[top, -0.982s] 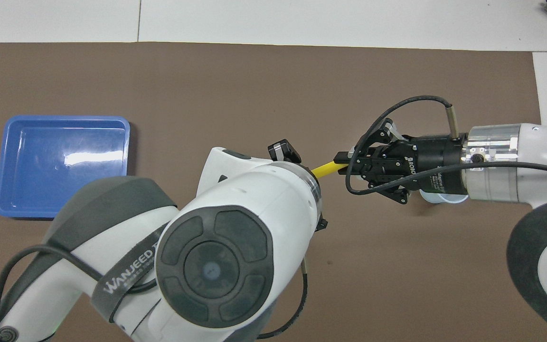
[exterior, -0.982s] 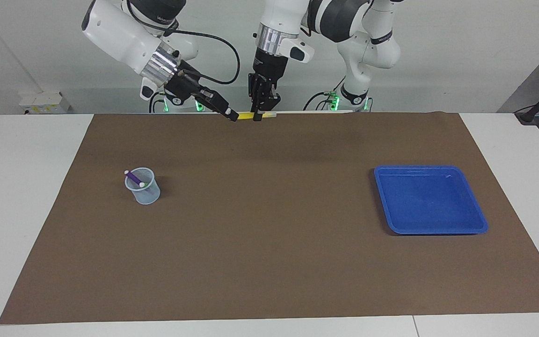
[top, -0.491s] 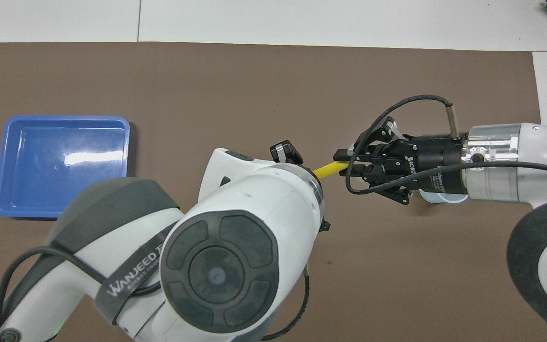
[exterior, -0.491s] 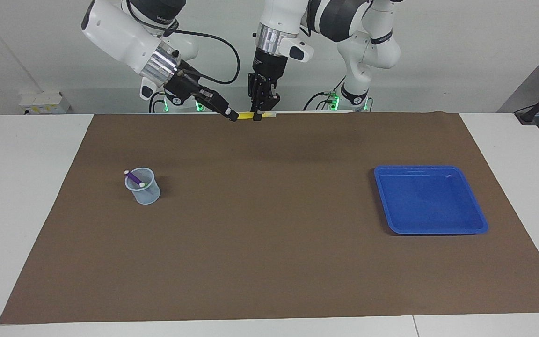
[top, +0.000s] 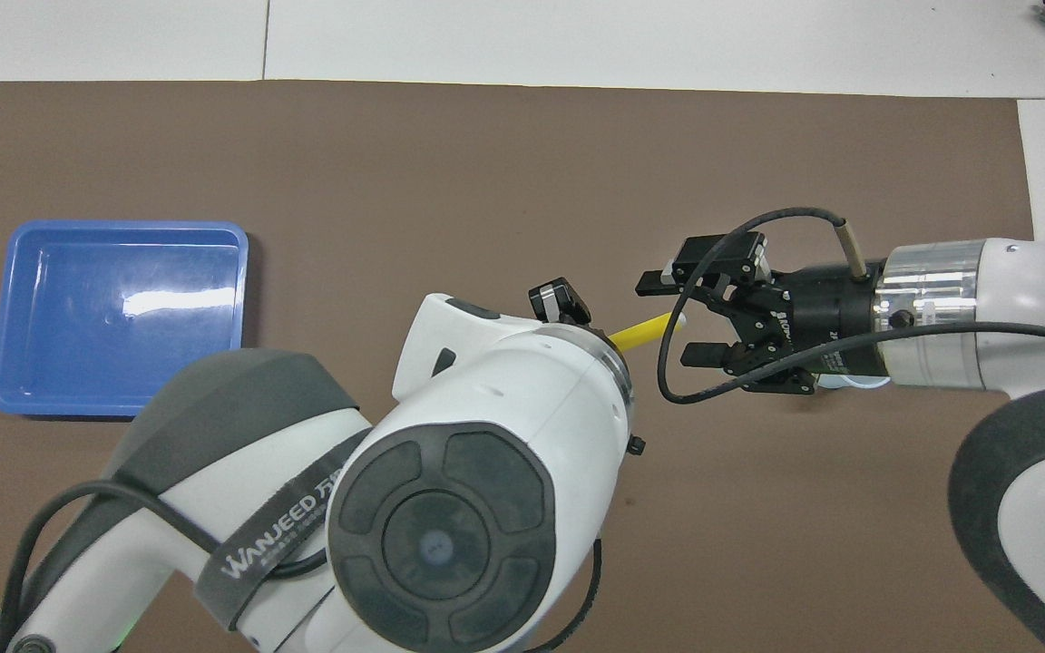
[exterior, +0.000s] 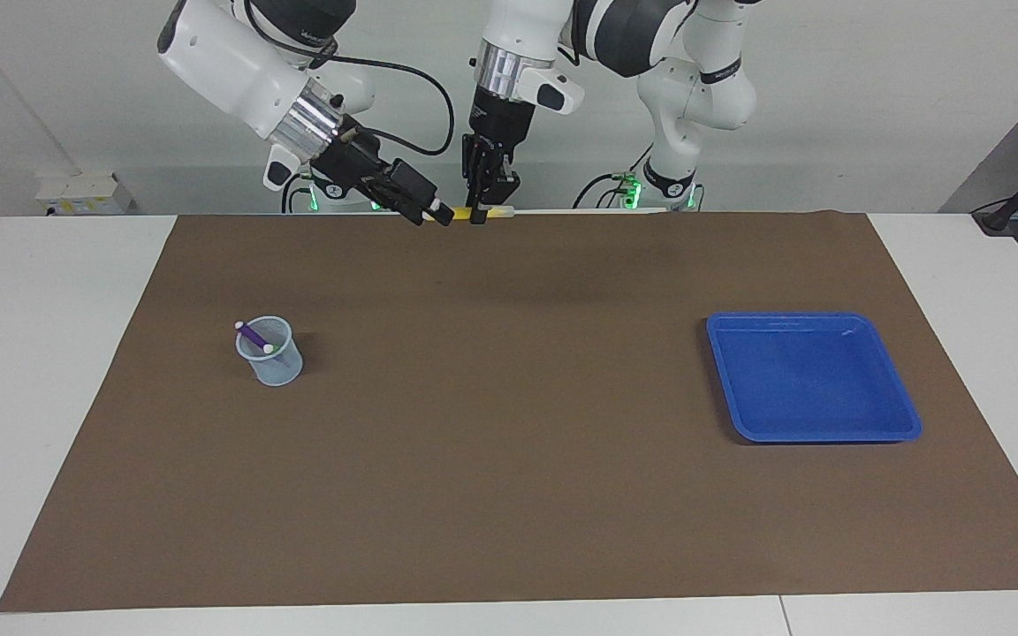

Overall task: Right arm passes pens to left for tray arrangement
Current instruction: 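Grasp the yellow pen with the left gripper and open the right gripper, then carry the yellow pen into the blue tray with the left gripper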

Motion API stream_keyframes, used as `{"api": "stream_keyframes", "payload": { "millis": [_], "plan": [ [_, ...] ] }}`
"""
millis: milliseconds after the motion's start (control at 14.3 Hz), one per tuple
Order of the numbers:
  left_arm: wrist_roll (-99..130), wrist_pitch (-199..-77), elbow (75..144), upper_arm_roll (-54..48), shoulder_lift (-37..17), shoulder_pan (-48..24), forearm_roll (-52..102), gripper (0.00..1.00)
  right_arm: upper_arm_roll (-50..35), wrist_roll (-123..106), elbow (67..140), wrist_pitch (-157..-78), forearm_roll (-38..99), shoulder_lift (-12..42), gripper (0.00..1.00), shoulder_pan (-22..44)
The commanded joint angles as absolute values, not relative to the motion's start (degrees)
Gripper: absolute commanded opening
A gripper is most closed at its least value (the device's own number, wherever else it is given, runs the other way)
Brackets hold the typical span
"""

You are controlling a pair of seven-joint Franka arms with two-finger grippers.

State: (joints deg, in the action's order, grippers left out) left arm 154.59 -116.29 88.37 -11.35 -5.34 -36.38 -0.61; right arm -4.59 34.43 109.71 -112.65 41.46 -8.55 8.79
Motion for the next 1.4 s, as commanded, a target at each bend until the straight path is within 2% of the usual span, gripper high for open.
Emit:
{"api": "stream_keyframes", "payload": {
  "millis": [0, 281, 702, 1052, 1333],
  "plan": [
    [152.9, -116.5, 87.5, -10.8, -6.2, -37.1, -1.1, 0.00, -4.4, 24.5, 110.1, -110.7, 34.8, -9.1, 0.90, 8.4],
    [148.8, -116.8, 88.2, -10.7, -6.2, -36.1, -0.9, 0.00, -4.3, 15.8, 110.0, -110.3, 26.4, -9.1, 0.90, 7.7],
    [138.3, -116.8, 90.3, -10.7, -5.7, -29.8, -0.6, 0.00, -4.4, -3.7, 110.1, -111.9, 11.8, -8.9, 0.92, 4.0],
    [124.4, -116.6, 93.7, -10.8, -4.5, -22.5, 0.7, 0.00, -4.4, -10.8, 112.6, -117.2, 4.7, -8.5, 0.92, 3.2],
    [106.3, -115.4, 95.8, -10.8, -3.6, -14.0, 4.9, 0.00, -4.4, -14.8, 115.8, -123.6, 0.9, -7.6, 0.92, 2.3]
  ]
}}
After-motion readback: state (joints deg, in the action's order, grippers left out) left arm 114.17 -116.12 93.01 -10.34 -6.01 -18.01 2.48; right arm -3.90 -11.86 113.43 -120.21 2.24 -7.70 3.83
